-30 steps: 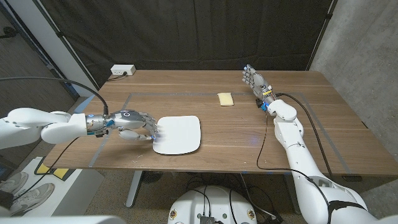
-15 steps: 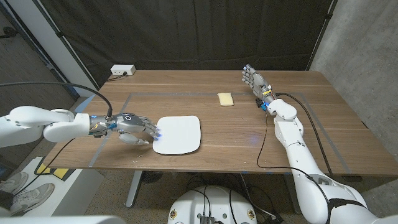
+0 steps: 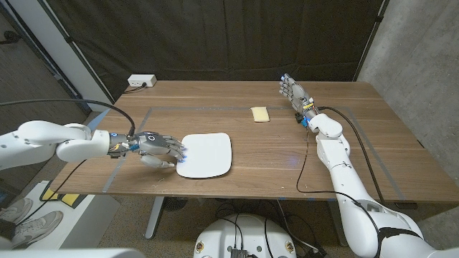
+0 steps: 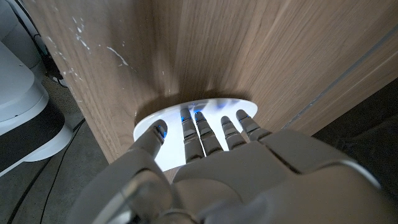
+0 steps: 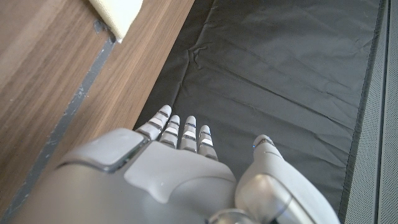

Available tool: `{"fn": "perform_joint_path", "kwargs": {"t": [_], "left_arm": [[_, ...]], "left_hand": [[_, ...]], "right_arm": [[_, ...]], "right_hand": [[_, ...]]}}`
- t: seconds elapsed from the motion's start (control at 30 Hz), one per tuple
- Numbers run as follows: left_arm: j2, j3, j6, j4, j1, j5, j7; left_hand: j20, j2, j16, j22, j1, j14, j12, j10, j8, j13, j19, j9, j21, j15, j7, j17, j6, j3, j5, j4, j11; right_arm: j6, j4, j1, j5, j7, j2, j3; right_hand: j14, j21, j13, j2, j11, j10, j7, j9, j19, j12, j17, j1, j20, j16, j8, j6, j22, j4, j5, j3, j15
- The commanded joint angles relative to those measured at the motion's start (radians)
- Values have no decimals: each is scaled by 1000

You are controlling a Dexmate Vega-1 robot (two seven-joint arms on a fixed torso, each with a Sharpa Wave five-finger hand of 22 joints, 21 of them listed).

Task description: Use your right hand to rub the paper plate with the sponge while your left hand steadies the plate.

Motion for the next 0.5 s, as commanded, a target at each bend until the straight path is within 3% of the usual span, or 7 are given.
{"fn": "perform_joint_path", "kwargs": {"t": [0.03,0.27,0.5], "left_arm": [[-37,8,-20,2,-29,59,-59],[-59,14,-32,17,-48,43,-104],[-75,21,-49,32,-63,36,-132]], "left_hand": [[-3,4,7,2,-13,-4,-4,-10,-5,0,-7,6,-1,-110,-1,1,-12,-1,2,15,2],[-4,-2,24,2,-31,42,3,-3,-5,0,31,5,12,-123,5,-2,-13,-4,4,34,11],[0,-10,35,1,-41,99,13,27,7,0,62,4,23,-123,17,-6,20,-1,6,44,18]], "right_arm": [[-11,-2,11,-13,-5,-5,-5],[-184,-137,-8,-138,-70,-28,-53],[-432,-305,-27,-355,-162,-46,-152]], "right_hand": [[0,-2,1,3,-3,8,-1,-1,-1,-1,2,6,5,3,-4,13,3,-3,2,6,11],[9,-4,1,7,-10,19,-6,-1,2,2,0,19,-5,5,0,23,2,-12,4,12,-2],[109,5,1,-12,-6,104,10,-1,55,28,0,78,8,23,17,96,3,-63,7,29,3]]}}
